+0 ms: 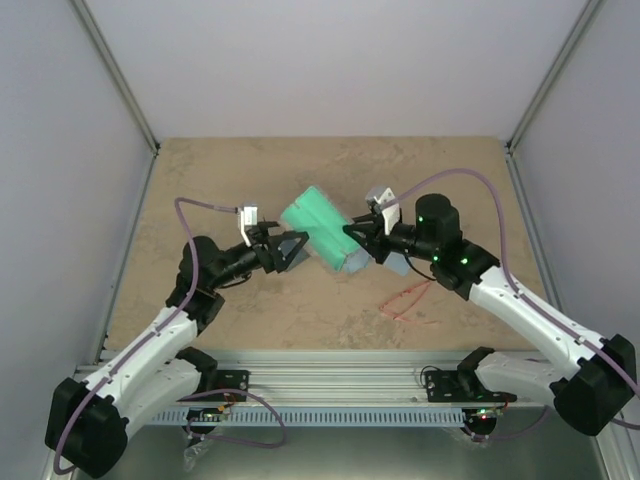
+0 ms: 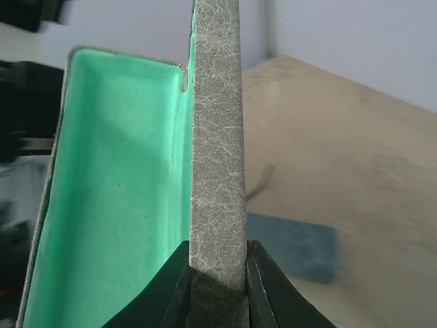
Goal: Organize the sunglasses
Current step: Open the sunglasses case, then adjust the sunglasses case at the center of the board, then place the sunglasses case at the center of the board.
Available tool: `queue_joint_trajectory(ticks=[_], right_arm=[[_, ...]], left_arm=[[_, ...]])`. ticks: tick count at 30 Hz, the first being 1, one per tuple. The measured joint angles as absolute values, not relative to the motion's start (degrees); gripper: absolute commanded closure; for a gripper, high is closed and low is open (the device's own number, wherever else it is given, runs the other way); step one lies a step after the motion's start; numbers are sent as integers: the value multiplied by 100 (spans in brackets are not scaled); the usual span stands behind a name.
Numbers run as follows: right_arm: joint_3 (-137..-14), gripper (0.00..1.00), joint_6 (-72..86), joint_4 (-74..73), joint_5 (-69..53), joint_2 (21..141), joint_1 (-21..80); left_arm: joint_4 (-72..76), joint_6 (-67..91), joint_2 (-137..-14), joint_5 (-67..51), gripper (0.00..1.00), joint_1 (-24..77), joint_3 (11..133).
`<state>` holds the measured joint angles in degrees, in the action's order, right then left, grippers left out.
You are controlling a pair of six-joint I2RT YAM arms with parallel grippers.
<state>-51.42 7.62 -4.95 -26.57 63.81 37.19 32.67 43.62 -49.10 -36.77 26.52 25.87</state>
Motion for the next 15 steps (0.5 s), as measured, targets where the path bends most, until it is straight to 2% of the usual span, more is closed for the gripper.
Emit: queue_joint_trajectory(ticks=[4,5,10,13,15], right_arm=[[-5301,94,650,-687,-1361,6705,3701],[-5354,94,615,-738,-1026,6836,3686],[-5542,94,556,-993,113,7509,3634],[-5540,92,556,-1227,318,7638,3618],[-5537,92,548,-1334,301,7625,3623]], left_arm=[[2178,3935,-4960,-2585,1,2652,2751],[1990,3835,-5030,-2386,4,2652,2770],[1468,3533,-5802,-2176,26,2650,2825],[1247,3518,-6425,-2163,39,2696,2840],[1087,3520,-6840,-2143,44,2768,2860]])
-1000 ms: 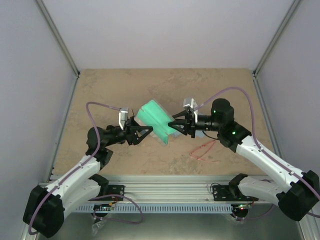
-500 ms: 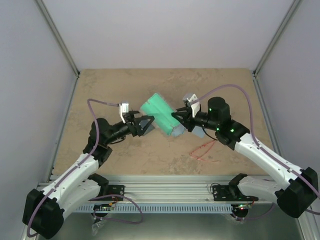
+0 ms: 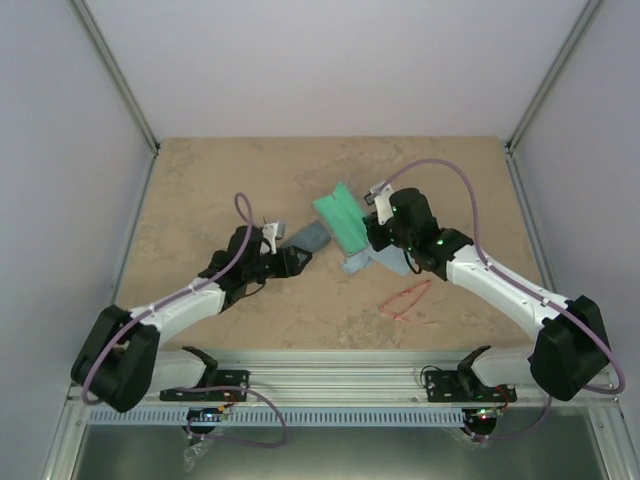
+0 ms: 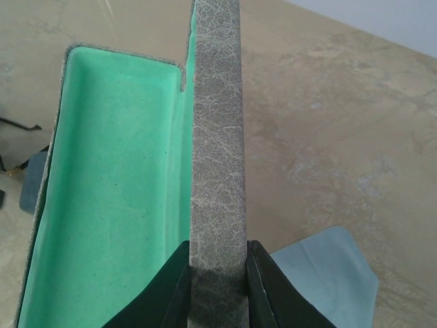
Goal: Organize the sunglasses
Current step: Place the sunglasses case at the center of the board.
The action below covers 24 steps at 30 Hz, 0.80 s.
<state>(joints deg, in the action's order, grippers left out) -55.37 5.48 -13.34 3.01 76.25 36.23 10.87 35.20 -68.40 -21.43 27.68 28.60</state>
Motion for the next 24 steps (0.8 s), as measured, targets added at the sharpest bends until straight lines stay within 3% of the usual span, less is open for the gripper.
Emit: queue_joint_trajectory(ticks=[6,24], right_arm=[[-5478,92,578,-1682,314,7638,3822],[-5039,92,1039,-2587,1009,7793,4683]], left_arm=[[843,3594,-7703,-2126,53,2943,2880],[565,3734,-9183,-639,55,3002,3970]])
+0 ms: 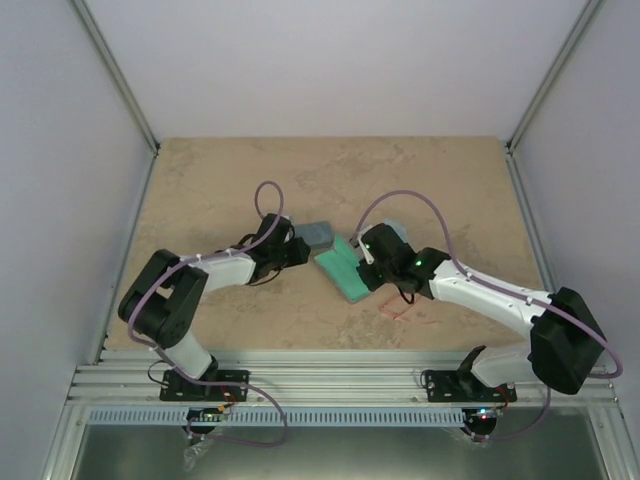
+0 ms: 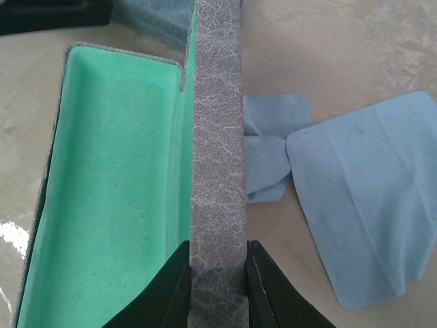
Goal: Organize the sunglasses
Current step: Place the sunglasses case at the center of the board.
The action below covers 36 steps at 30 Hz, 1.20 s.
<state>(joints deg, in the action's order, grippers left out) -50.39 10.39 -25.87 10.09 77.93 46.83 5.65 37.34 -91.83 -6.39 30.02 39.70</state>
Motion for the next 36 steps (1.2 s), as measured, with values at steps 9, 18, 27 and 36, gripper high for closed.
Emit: queue_joint_trajectory(ticks=[9,18,27,36], right_arm=[[-4941,93,972,-2324,1090,8040,5048],[-5013,94,574,-1474,1199,8866,5054],[-5212,86,-226,-447,1839,9518,5050],[-5498,62,-1122,224,1920,10005,5043]], left_arm=[[506,3573,-9933,-353,58,2961,4740],[637,3577,-9848,-493,55,2379,4700],[633,3951,-8606,-510,44,2357,4180],[-99,4121,-7360,141,37,2357,3795]])
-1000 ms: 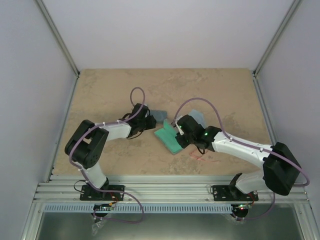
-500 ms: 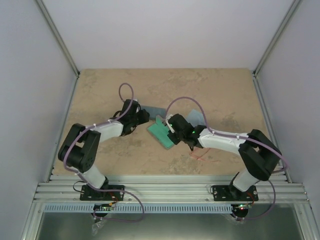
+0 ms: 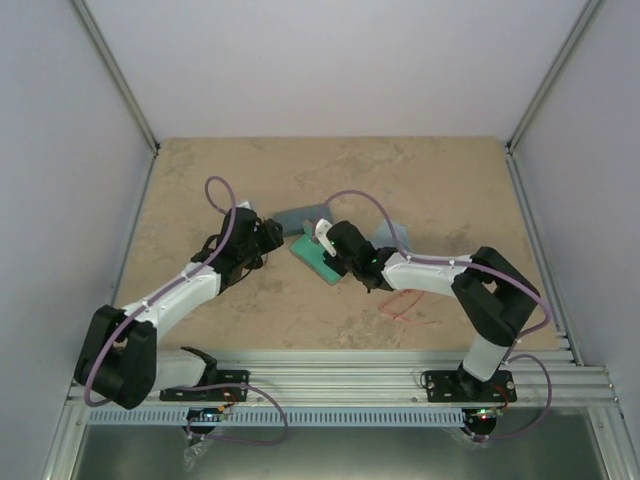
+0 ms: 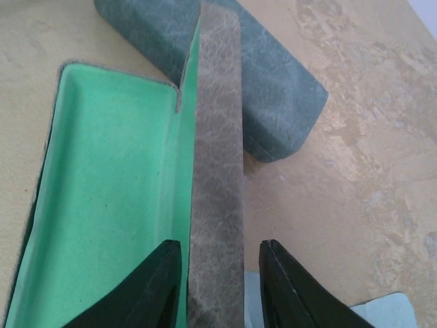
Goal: Organize the sunglasses
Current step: Place the sunglasses case at the center of the board, then adjust the sunglasses case at the center of the board.
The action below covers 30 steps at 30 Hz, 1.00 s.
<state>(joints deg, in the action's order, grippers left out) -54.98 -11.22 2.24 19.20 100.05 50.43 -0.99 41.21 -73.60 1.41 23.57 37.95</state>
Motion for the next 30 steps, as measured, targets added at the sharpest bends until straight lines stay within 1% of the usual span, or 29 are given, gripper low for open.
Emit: queue_joint_trajectory(ticks=[1,4,6,9,12,14,16,19,24,30], right_arm=[[-5522,55,-1092,239,1911,10014,5043],[-5540,43,-930,250,1872,9891,5043],[-5542,40,-711,152,1817,9649,5043],[-5677,39,-200,-143,1662,9231,5043],[-5872,40,364,-384,1435,9000,5048],[-5887,43,858,-607,1278,8877,5061],[-5835,45,1389,-845,1210,8799,5072],[-5509,45,2370,-1253,1194,8641,5085],[-5162,45,3382,-1852,899,8742,5103],[-5009,42,3981,-1822,611,9035,5142]], left_arm=[[-169,4119,-7282,169,37,2357,3789],[-287,4115,-7091,233,35,2357,3780],[-340,4110,-6987,259,35,2357,3774],[-397,4093,-6877,276,35,2357,3752],[-379,4051,-6805,248,37,2357,3664],[-318,4007,-6799,104,40,2357,3577],[-259,3948,-6834,-121,46,2357,3500],[-91,3885,-7107,-508,51,2357,3483],[93,3789,-7671,-910,52,2368,3485],[141,3743,-7856,-1024,51,2375,3485]])
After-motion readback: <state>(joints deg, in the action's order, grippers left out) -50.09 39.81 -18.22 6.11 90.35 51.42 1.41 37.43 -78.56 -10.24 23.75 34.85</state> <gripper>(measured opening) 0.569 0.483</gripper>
